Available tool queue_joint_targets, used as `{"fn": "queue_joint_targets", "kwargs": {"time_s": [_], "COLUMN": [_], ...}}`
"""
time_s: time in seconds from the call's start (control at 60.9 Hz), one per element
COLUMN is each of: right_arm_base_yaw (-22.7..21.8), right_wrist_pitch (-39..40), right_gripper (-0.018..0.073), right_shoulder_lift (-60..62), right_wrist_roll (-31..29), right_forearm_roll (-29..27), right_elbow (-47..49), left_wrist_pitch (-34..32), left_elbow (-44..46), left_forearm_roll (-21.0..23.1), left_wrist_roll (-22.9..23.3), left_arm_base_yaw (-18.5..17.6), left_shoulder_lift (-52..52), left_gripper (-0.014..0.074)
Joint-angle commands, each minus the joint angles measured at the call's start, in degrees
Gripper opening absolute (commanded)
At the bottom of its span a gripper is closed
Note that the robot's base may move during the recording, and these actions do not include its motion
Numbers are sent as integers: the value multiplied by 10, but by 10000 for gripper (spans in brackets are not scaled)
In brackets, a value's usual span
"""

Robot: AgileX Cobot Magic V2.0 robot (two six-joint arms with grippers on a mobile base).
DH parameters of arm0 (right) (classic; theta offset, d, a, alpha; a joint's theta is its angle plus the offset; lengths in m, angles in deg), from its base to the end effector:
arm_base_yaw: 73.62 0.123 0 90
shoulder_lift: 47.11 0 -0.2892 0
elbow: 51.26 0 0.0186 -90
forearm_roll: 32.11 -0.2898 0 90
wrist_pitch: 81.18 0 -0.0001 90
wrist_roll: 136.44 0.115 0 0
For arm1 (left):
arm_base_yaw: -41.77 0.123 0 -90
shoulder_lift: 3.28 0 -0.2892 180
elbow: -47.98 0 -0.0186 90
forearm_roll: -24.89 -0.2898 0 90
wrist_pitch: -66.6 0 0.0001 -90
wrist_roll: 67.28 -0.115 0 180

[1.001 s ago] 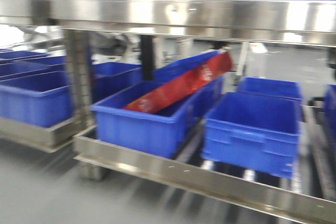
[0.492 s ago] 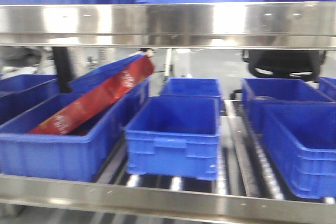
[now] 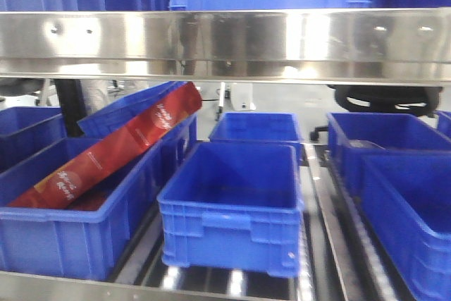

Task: Place cylindrical capacitor in blue bin on shelf
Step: 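Drive the base up to the steel shelf of blue bins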

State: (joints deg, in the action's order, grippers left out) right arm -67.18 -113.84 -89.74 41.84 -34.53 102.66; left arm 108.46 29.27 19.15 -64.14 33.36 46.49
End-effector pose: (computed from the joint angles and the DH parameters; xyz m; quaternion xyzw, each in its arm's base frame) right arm 0.1619 0.0209 0.4187 -0.0485 0.7720 0.0461 0.6321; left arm 0.1828 -0.0193 0.4277 0.0492 0.8184 -0.0089 0.5724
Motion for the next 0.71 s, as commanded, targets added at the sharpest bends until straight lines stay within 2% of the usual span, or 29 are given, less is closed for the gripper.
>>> {"fn": "queue_joint_targets", "kwargs": {"time_s": [0.0,0.689], "right_arm_base_yaw": [1,1], "right_wrist_pitch": [18,18], "right_gripper": [-130,-130], "right_shoulder_lift": [2,2], "right_wrist_roll": [-1,-1], "right_forearm_roll": [2,2], "right_elbow": [0,0], "left_wrist_pitch": [-13,-13], "left_elbow": [0,0], "left_forearm_roll": [1,1], "left_wrist_roll": [-1,-1], "left_arm_base_yaw": [-4,-4], "left_shoulder_lift": [-1,-1], "left_gripper": [-111,-111]}}
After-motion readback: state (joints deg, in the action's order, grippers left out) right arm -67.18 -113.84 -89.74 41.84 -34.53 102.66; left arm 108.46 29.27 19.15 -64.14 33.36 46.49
